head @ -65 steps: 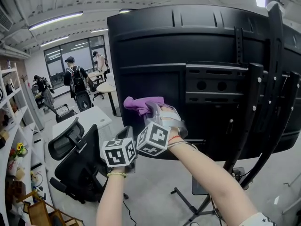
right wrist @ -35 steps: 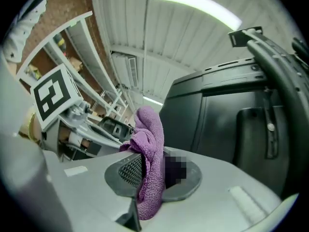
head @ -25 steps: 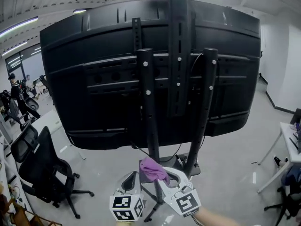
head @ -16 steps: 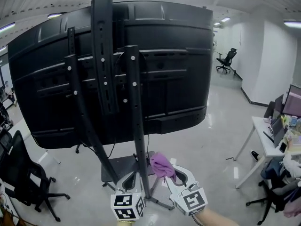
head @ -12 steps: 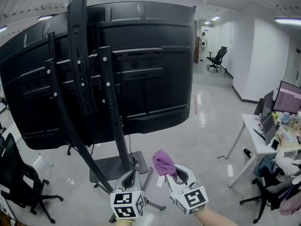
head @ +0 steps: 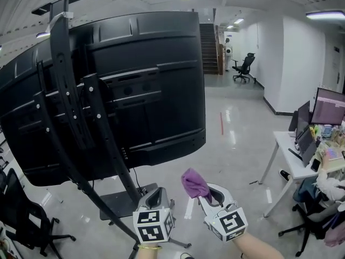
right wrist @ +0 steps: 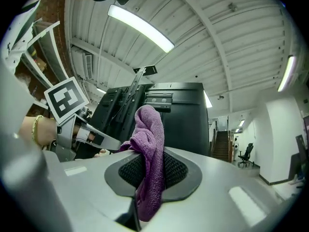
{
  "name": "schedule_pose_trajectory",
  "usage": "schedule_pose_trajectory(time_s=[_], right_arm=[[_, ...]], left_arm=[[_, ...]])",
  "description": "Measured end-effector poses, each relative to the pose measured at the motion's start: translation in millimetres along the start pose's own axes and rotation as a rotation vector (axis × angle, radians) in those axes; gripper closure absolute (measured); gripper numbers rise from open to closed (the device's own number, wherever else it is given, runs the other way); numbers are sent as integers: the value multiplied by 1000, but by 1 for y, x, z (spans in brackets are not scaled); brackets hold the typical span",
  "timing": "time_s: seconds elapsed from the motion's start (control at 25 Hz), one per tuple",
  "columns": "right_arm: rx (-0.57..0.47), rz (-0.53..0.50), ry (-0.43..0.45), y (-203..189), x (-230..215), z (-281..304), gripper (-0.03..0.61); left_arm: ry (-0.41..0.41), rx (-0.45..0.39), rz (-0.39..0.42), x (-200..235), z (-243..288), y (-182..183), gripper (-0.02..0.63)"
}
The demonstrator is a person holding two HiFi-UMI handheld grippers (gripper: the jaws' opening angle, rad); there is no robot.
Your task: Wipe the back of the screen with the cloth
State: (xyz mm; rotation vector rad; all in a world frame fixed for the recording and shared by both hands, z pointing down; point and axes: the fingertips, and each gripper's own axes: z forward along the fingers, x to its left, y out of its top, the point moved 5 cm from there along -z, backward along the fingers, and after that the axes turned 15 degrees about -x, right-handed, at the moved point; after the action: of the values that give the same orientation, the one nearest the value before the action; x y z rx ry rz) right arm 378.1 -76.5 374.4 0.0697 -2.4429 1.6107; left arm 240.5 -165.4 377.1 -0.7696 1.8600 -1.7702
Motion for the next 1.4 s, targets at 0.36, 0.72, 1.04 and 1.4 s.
schedule_pose_trajectory(time_s=[0.36, 0.72, 1.04, 1.4], right_arm=[[-133, -272, 70, 79, -97, 123, 518], [-253, -376, 26, 191, -201, 284, 518], [-260, -527, -14, 220, -237, 370, 518], [-161, -674, 51, 161, -226, 377, 520]], left_arm=[[-36, -74, 12, -8, 115, 111, 606], [-45, -142, 36, 5, 213, 279, 606], [-2, -235, 90, 13, 242, 345, 606], [-40, -262, 106, 3, 237, 316, 606]])
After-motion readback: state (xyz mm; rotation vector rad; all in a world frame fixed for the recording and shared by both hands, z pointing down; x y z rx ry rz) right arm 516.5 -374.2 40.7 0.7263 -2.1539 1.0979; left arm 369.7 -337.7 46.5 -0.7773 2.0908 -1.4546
